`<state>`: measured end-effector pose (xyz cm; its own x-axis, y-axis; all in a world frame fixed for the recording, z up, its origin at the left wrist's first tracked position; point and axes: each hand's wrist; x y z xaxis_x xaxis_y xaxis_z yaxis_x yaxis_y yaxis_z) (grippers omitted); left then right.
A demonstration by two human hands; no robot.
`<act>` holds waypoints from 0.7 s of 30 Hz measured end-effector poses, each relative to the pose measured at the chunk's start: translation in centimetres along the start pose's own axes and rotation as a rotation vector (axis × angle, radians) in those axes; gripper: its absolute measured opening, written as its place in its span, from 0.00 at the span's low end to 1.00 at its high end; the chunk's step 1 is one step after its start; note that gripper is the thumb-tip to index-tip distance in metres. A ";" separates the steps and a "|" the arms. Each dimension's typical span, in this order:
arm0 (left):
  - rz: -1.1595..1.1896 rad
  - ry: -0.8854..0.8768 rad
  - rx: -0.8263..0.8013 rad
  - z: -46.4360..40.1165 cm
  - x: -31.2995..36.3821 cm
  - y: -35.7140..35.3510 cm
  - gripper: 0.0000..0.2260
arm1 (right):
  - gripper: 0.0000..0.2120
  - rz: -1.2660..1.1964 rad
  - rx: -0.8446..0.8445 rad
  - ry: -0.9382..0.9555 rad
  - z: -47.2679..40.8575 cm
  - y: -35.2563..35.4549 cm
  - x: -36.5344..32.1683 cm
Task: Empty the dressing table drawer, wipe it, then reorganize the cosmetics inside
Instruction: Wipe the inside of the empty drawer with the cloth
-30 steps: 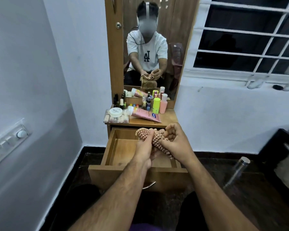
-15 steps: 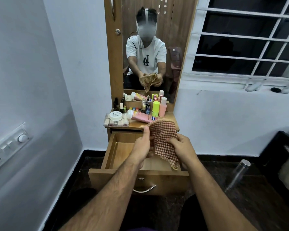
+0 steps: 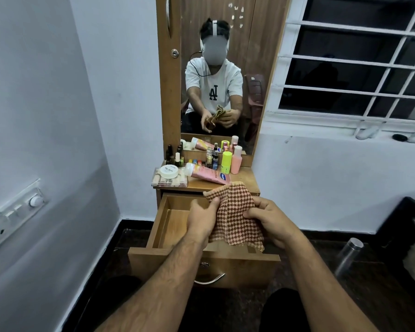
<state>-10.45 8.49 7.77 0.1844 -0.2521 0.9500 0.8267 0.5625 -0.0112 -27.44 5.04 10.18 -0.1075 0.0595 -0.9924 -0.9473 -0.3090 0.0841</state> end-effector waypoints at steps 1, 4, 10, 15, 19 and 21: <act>0.006 0.050 0.012 -0.1 0.0 0.1 0.33 | 0.13 -0.012 -0.015 -0.002 0.0 0.1 0.0; -0.148 -0.056 0.101 -0.3 -0.1 0.3 0.25 | 0.13 -0.060 -0.030 -0.005 0.1 -0.2 0.1; -0.047 -0.059 -0.092 1.4 0.4 0.4 0.24 | 0.12 -0.142 0.031 0.013 0.0 -1.0 0.5; 0.367 0.049 -0.280 2.2 0.4 -0.5 0.22 | 0.12 -0.128 0.321 0.112 0.1 -2.6 0.3; 0.498 0.076 -0.298 2.2 0.4 -0.6 0.20 | 0.08 -0.227 0.362 0.065 -0.1 -3.7 0.9; 0.454 0.084 -0.345 2.2 0.4 -0.7 0.21 | 0.06 -0.301 0.293 0.047 -0.1 -3.8 1.3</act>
<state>-12.12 9.70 8.85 0.5911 -0.1145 0.7984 0.7777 0.3434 -0.5266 -23.94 6.21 8.53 0.1949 0.0603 -0.9790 -0.9807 -0.0006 -0.1953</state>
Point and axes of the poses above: each hand's wrist, its own z-axis away from the middle knuckle, its own y-axis out of the back of the hand, x = y × z, and after that the axes turned 9 degrees about x, right-handed
